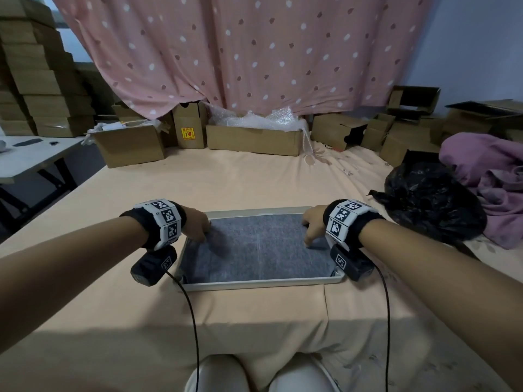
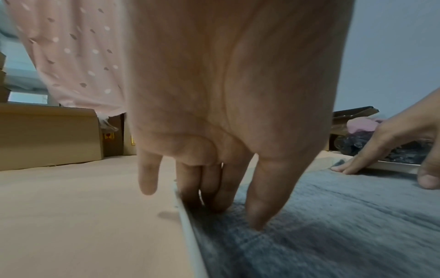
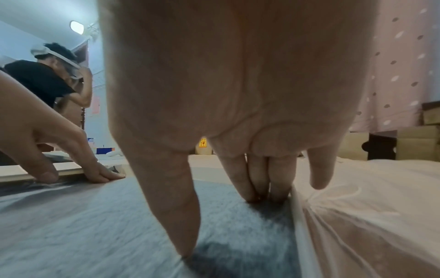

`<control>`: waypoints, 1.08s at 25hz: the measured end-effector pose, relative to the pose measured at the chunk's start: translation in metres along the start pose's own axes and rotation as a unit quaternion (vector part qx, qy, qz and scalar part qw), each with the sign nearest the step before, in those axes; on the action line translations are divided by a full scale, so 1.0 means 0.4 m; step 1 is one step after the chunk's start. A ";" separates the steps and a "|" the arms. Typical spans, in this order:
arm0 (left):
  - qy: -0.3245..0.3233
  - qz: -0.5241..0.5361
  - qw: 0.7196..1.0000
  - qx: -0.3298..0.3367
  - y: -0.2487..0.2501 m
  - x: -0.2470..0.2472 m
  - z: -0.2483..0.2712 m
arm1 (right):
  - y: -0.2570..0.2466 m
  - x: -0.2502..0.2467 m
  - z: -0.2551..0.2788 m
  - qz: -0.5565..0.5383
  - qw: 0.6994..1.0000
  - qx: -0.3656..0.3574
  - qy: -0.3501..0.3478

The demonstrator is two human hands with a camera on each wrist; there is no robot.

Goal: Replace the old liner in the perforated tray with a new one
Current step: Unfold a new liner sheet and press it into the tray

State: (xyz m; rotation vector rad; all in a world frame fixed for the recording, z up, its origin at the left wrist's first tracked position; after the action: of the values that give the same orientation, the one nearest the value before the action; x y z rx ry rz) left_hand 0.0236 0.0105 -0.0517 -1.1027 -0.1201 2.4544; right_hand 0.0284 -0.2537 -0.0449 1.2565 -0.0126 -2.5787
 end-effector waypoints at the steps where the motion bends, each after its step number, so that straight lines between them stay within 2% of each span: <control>1: 0.018 0.008 1.000 0.003 -0.002 0.001 0.013 | -0.003 0.004 0.023 -0.015 1.000 -0.005 0.011; 5: 0.104 0.057 0.992 0.048 -0.022 0.025 0.090 | 0.018 0.038 0.096 -0.065 0.996 -0.042 0.034; 10: 0.055 0.047 0.995 0.072 -0.026 0.138 0.133 | 0.042 0.122 0.145 -0.040 0.999 -0.034 -0.005; 18: 0.022 -0.038 0.999 0.027 0.008 0.151 0.129 | 0.014 0.136 0.141 0.047 0.999 0.012 0.012; 21: 0.030 -0.042 0.998 0.034 0.020 0.159 0.155 | 0.014 0.128 0.175 0.014 0.998 -0.013 0.053; 24: 0.102 -0.012 0.993 0.058 0.018 0.167 0.180 | 0.029 0.116 0.233 -0.002 0.988 -0.045 0.150; 27: 0.108 0.027 0.989 0.097 0.023 0.192 0.193 | 0.037 0.154 0.251 -0.050 0.983 -0.097 0.147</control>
State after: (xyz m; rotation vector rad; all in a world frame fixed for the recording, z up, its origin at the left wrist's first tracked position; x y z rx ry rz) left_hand -0.0808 0.0429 -0.0547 -1.2878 0.2136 2.3169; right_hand -0.0820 -0.2942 -0.0279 1.5807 0.3601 -2.3756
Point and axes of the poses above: each hand's wrist, its own z-axis away from the middle knuckle, its own x-axis out of the palm, y = z × x, the point moved 6 cm from there along -z, towards the middle knuckle, and after that the axes turned 11 degrees about -y, right-handed, at the moved point
